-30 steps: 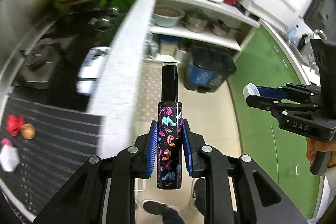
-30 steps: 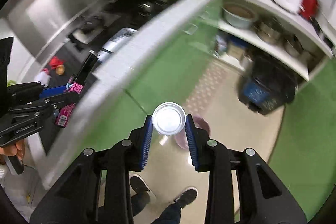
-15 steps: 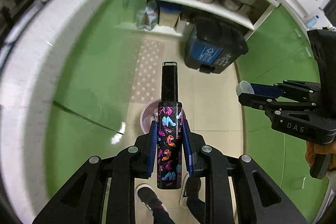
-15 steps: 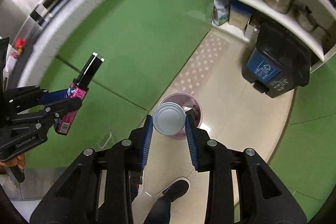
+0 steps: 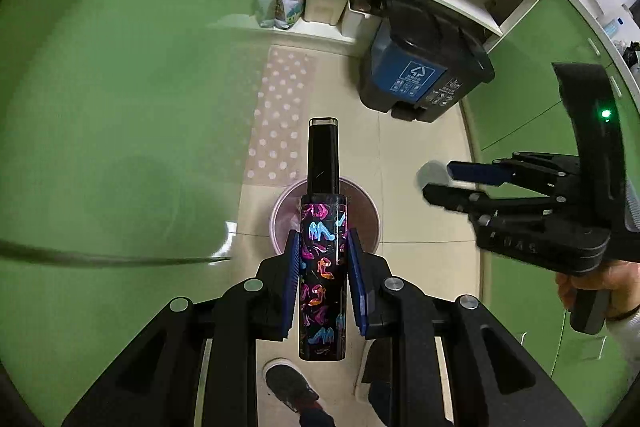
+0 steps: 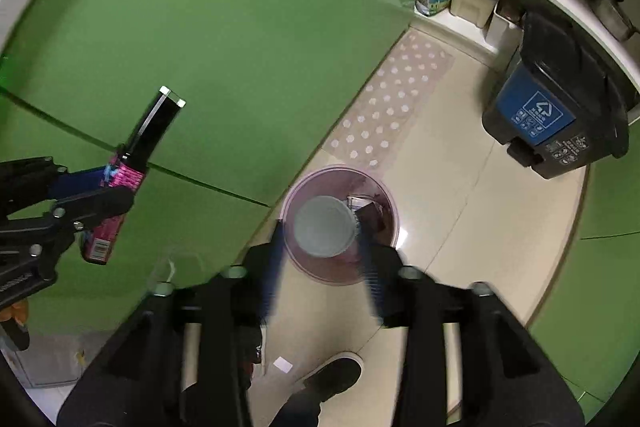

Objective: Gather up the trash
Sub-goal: 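Carry the patterned bottle and clear lid over the pink wastebasket, then open both grippers to drop the bottle and lid into the wastebasket, then move both tools back over the mat, then grasp the brown walnut shell with the right gripper, then grasp the white ribbed container with the left gripper while the right holds the shell, then carry the walnut shell and white container over the pink wastebasket, then open both grippers to drop the shell and container into the wastebasket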

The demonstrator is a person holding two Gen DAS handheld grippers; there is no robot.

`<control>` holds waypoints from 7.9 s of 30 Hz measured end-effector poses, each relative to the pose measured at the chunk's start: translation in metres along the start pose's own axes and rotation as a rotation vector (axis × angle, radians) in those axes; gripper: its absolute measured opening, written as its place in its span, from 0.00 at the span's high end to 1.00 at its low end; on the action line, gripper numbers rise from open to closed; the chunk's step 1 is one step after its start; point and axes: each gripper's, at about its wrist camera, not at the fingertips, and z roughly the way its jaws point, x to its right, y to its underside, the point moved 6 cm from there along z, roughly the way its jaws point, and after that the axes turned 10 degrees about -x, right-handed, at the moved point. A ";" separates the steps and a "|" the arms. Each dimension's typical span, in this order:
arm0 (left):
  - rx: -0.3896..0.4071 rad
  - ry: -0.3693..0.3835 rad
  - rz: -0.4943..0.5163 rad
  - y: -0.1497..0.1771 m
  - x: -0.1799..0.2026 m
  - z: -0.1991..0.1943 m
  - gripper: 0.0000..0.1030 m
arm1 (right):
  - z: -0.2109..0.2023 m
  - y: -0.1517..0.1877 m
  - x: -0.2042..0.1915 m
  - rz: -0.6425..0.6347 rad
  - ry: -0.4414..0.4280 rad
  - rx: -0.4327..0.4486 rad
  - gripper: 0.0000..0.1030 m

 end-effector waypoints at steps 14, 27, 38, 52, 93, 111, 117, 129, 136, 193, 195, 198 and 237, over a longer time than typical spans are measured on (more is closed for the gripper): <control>-0.044 0.016 0.046 -0.011 0.018 0.034 0.78 | -0.008 0.008 0.047 0.125 0.050 0.013 0.05; -0.022 -0.010 0.086 -0.027 0.034 0.045 0.33 | -0.028 0.026 0.075 0.171 0.080 0.035 0.05; -0.017 -0.053 0.048 -0.025 0.031 0.036 0.06 | -0.037 0.038 0.073 0.178 0.082 0.028 0.05; 0.104 -0.051 -0.041 0.024 0.052 -0.147 0.06 | -0.199 0.070 -0.002 0.110 0.103 0.098 0.03; 0.312 -0.304 -0.741 0.226 -0.299 -0.370 0.06 | -0.205 -0.080 -0.492 -0.708 -0.041 0.087 0.03; 0.250 -0.288 -0.917 0.212 -0.377 -0.333 0.06 | -0.118 -0.126 -0.546 -0.913 -0.042 -0.079 0.41; 0.241 -0.275 -0.913 0.208 -0.381 -0.326 0.06 | -0.107 -0.123 -0.550 -0.937 -0.023 -0.107 0.69; 0.219 -0.261 -0.904 0.196 -0.395 -0.310 0.06 | -0.123 -0.131 -0.548 -0.908 -0.073 -0.111 0.69; 0.221 -0.258 -0.888 0.188 -0.400 -0.302 0.06 | -0.128 -0.134 -0.546 -0.895 -0.092 -0.107 0.69; 0.158 0.001 0.025 0.046 0.016 -0.205 0.37 | -0.221 0.059 -0.099 0.028 0.067 0.116 0.69; 0.146 -0.010 0.002 0.039 0.020 -0.184 0.37 | -0.204 0.054 -0.088 0.012 0.057 0.101 0.69; 0.131 -0.022 -0.042 0.031 0.018 -0.156 0.37 | -0.173 0.047 -0.068 -0.015 0.037 0.072 0.69; 0.039 -0.006 0.034 -0.025 0.020 0.015 0.36 | -0.039 0.022 0.045 0.129 0.083 0.040 0.04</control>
